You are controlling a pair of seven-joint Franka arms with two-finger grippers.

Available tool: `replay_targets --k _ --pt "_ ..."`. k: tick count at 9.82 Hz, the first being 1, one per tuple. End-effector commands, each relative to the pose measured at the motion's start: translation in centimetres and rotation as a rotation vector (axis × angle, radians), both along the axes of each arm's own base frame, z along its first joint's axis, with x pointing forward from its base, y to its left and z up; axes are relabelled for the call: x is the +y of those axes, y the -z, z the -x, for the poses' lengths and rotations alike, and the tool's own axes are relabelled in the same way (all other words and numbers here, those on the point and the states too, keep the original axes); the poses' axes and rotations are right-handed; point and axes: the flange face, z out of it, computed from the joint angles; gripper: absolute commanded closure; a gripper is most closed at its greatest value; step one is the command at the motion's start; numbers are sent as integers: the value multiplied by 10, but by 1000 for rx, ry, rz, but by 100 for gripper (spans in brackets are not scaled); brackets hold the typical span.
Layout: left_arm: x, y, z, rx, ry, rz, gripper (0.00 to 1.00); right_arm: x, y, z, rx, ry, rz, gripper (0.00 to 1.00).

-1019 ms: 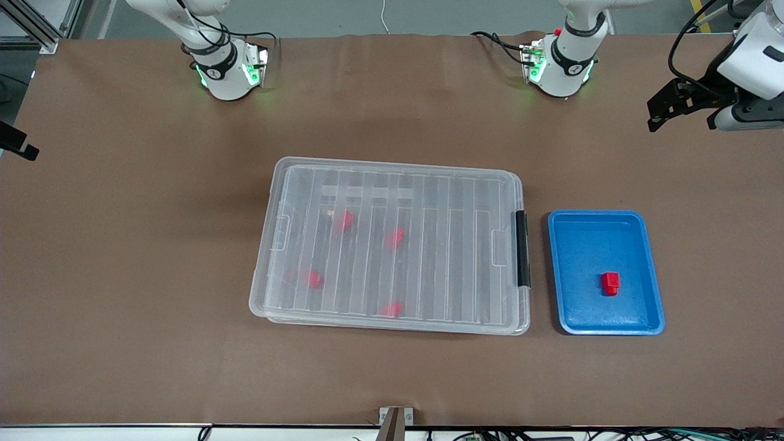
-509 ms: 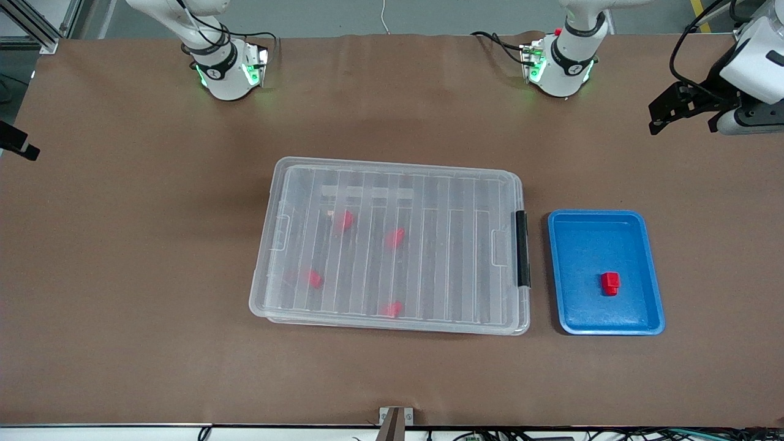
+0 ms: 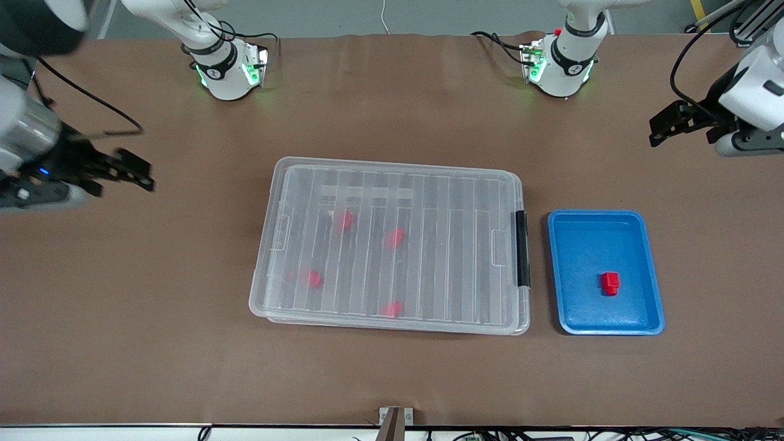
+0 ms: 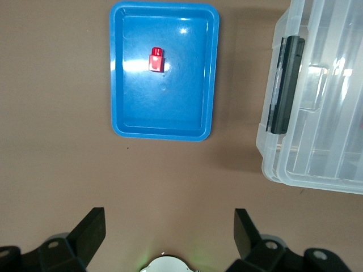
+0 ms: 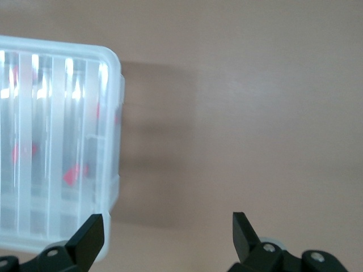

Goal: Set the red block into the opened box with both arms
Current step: 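Reach the right gripper to the lid edge while the left gripper reaches the block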

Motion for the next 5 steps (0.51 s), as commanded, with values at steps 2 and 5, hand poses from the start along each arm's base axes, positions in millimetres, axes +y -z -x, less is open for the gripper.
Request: replay_targets --k 2,5 --pt "4 93 -56 65 -6 -16 0 80 112 -23 104 38 34 0" --pt "20 180 -98 82 -28 4 0 83 194 -18 70 43 32 0"
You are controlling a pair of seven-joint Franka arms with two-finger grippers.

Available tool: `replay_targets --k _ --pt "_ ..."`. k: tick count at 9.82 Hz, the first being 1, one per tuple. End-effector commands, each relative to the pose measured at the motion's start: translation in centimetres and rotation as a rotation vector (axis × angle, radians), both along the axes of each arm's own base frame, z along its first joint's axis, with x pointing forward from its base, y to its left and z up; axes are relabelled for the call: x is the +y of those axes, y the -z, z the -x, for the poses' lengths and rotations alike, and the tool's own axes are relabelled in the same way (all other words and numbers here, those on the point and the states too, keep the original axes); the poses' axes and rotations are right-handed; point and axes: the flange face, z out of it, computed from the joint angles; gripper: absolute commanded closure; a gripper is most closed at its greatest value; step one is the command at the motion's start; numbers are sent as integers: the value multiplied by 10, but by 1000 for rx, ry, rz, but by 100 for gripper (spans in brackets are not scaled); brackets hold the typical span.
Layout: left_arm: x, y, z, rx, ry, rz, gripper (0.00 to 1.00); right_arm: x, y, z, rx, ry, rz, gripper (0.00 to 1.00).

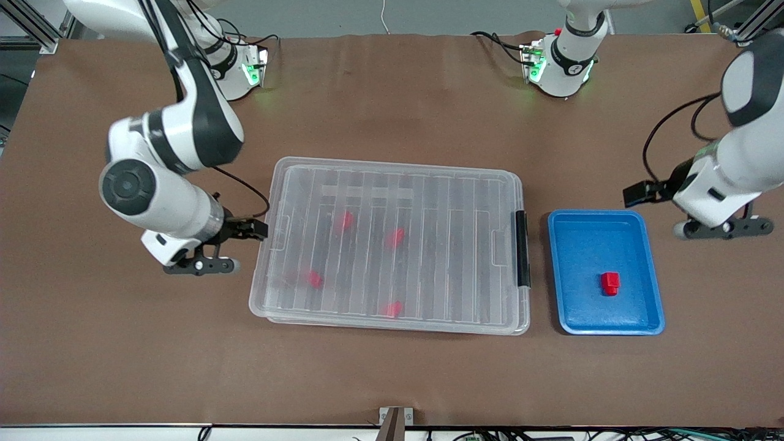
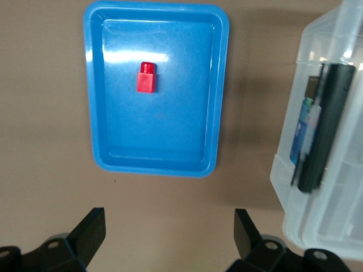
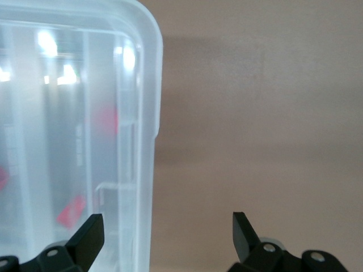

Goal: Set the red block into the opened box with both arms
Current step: 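Reach the right gripper to the lid edge while the left gripper reaches the block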

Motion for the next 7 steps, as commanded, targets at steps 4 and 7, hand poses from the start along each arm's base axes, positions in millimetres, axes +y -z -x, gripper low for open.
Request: replay_targets --k 4,7 --pt "40 148 -54 -13 -37 -2 0 -7 31 10 -34 20 -19 0" --pt "68 223 -68 -47 -40 -19 0 -16 35 9 -28 17 -3 0"
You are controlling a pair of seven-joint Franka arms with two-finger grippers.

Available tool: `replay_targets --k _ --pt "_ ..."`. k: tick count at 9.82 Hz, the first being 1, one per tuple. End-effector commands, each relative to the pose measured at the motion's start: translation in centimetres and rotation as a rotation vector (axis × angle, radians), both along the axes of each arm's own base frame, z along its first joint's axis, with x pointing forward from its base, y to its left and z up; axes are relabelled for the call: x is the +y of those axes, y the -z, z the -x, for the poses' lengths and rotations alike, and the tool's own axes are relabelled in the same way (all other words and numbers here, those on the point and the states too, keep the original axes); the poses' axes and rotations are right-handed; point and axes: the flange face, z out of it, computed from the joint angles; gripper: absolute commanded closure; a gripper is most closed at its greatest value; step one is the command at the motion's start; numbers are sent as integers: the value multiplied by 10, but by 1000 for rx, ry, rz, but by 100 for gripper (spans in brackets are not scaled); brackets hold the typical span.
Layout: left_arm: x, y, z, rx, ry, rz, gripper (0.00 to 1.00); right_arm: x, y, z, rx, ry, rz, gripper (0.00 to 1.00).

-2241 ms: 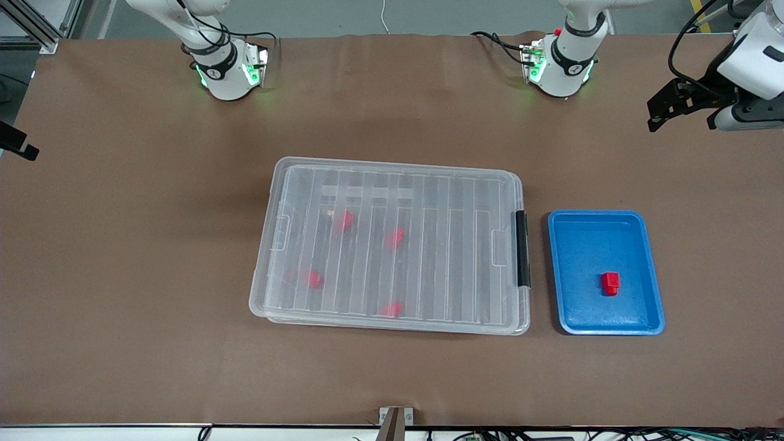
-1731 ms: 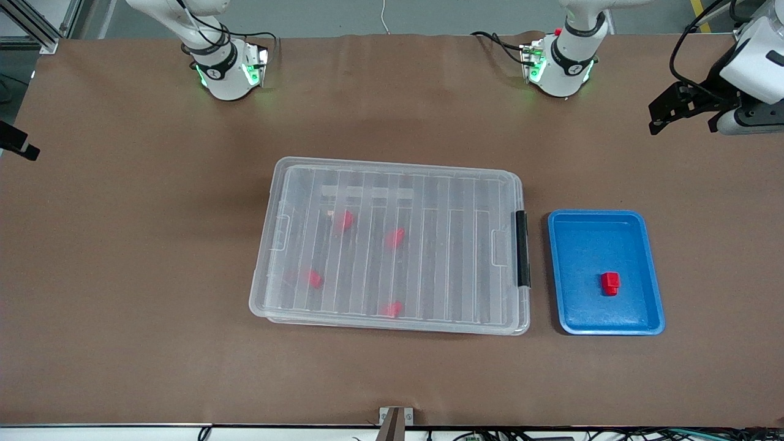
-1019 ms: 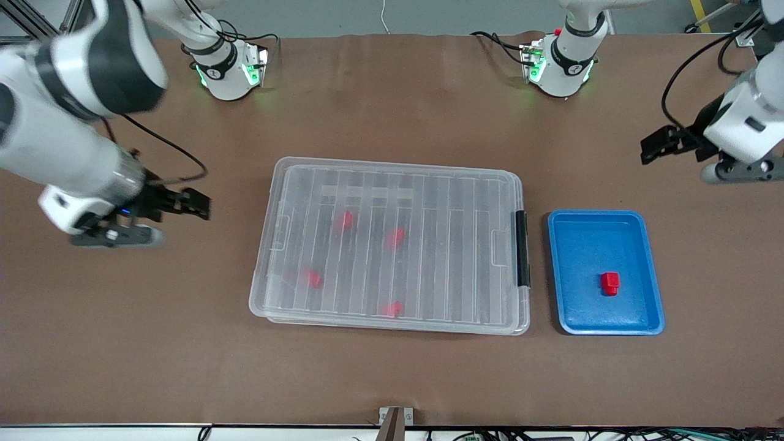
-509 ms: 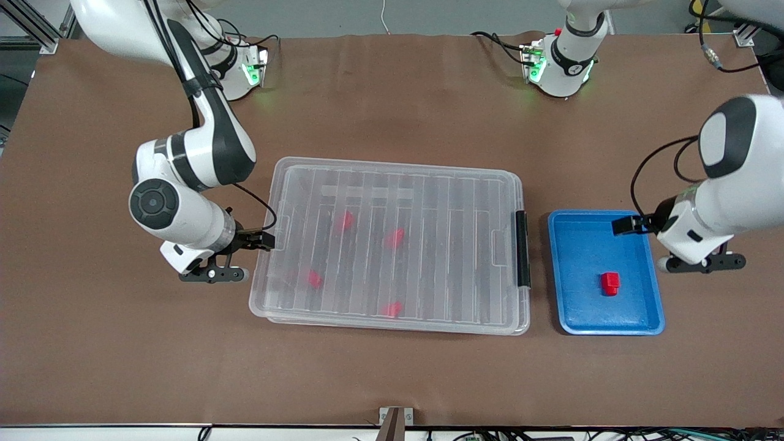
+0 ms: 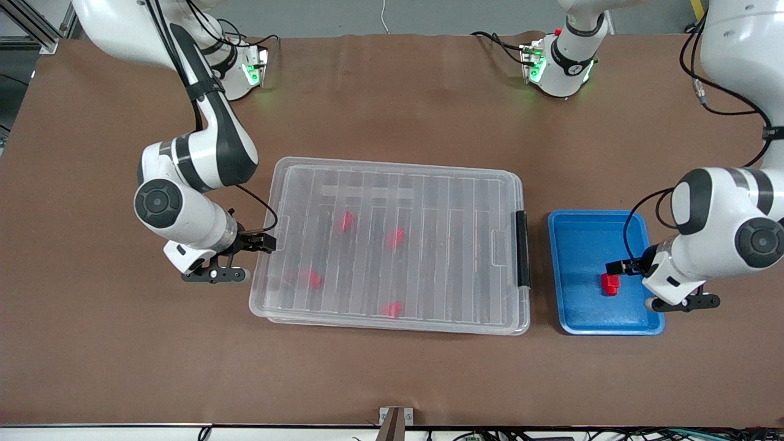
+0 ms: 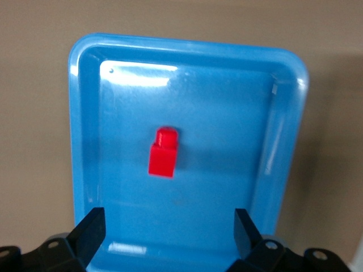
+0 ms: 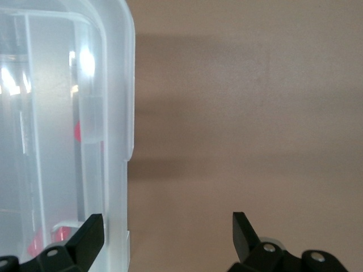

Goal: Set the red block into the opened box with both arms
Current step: 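Slide the clear lid open with the right gripper while the left gripper grasps the block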

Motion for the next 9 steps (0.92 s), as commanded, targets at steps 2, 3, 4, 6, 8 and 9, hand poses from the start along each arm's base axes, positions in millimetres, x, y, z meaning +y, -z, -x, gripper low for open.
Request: replay_targets --k 2,3,4,6,8,9 --pt "17 64 -5 12 9 -13 0 -38 5 0 15 39 8 0" --pt "23 76 -4 19 11 -14 0 -53 5 1 39 43 38 0" --pt "22 87 -3 33 11 -9 0 -75 3 -1 50 44 84 0" --pt "19 109 -3 33 16 1 2 -116 2 -3 89 38 103 0" --pt "16 120 -1 37 28 6 22 -163 -3 -5 107 10 106 0" --pt "12 121 -1 39 34 7 37 -174 -5 -6 104 3 103 0"
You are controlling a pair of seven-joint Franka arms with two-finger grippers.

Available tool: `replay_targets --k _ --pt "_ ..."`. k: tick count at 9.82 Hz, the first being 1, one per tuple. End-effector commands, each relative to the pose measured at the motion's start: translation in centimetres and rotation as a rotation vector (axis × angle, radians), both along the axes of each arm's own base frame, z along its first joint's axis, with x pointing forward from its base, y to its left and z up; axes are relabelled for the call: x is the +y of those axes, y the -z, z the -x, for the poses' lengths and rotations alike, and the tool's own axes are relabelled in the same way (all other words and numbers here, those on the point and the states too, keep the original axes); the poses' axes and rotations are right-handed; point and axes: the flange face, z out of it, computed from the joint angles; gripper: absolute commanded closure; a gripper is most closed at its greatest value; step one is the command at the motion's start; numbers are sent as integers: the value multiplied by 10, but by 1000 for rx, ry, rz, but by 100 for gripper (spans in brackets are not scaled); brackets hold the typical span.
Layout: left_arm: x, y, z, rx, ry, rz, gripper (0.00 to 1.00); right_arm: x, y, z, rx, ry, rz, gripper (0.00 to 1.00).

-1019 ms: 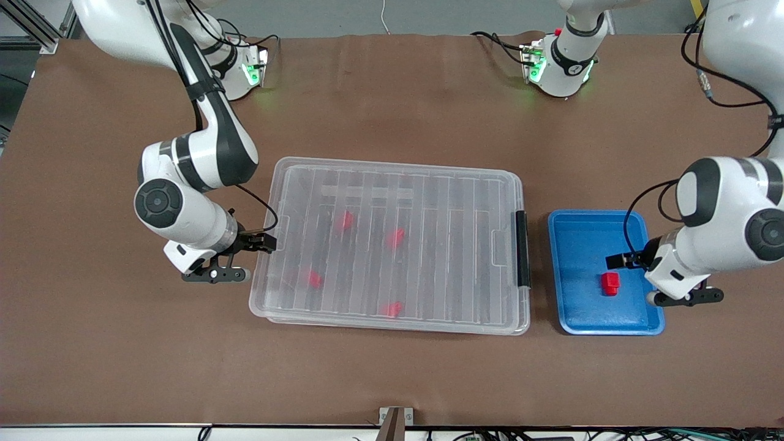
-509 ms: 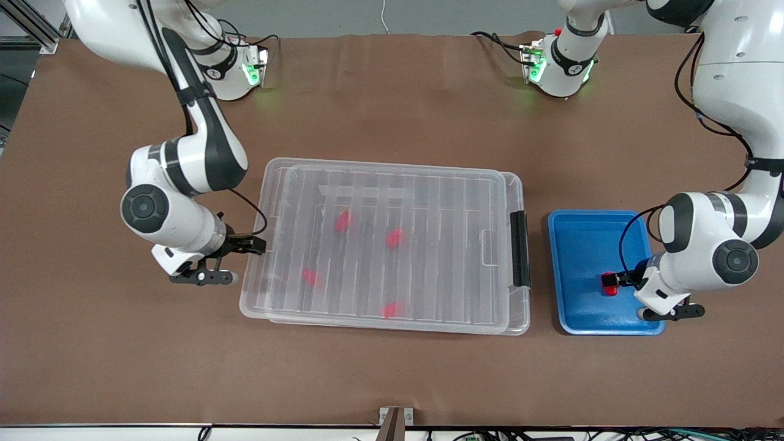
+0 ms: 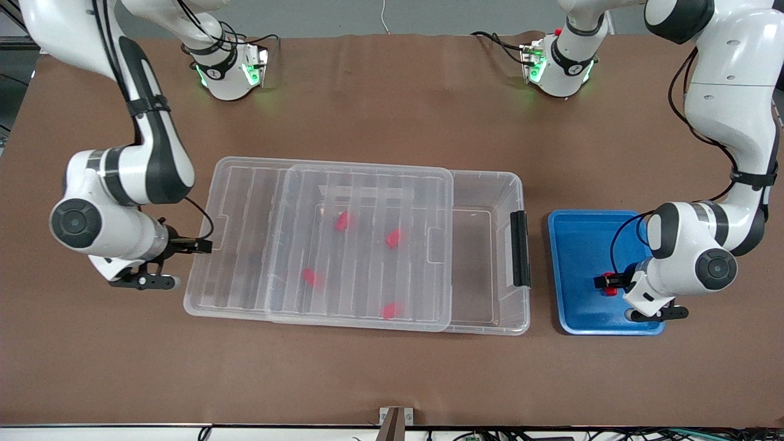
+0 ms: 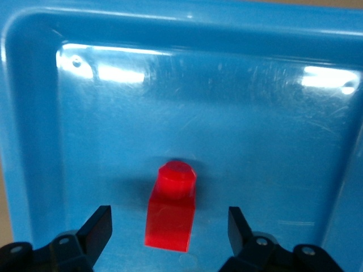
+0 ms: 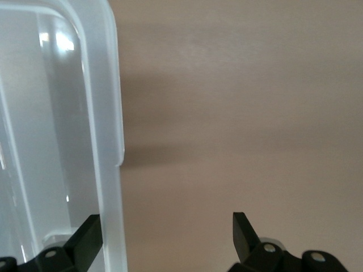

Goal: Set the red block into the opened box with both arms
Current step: 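Slide the clear lid open with the right gripper while the left gripper grasps the block, then lift the red block with the left gripper and carry it over the box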

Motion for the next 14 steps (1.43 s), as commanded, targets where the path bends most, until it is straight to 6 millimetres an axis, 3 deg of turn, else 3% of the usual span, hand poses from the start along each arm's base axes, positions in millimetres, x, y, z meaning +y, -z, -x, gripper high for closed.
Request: replay_targets --k 1,3,5,6,8,9,11,13,14 --pt "-5 20 0 10 11 1 52 -19 -6 5 7 -19 6 0" --pt "-9 23 1 16 10 10 85 -18 -7 5 5 -19 6 0" --pt "-7 1 -3 -8 5 13 100 -17 -9 4 2 -15 7 0" --pt "-14 -28 -5 -20 14 13 100 -13 -23 1 -22 -7 6 0" --pt "-53 -125 0 -36 66 9 100 -30 -108 1 -136 45 4 0" --pt "-81 -165 6 -69 83 15 100 -53 -150 7 -195 75 -6 0" --pt "-169 -221 36 -58 46 35 100 -66 -222 36 -237 132 -19 0" --pt "-266 -233 71 -43 -52 50 100 -86 -286 84 -241 220 -25 0" --pt "-309 -211 87 -7 -60 48 100 -102 -301 104 -215 249 -53 0"
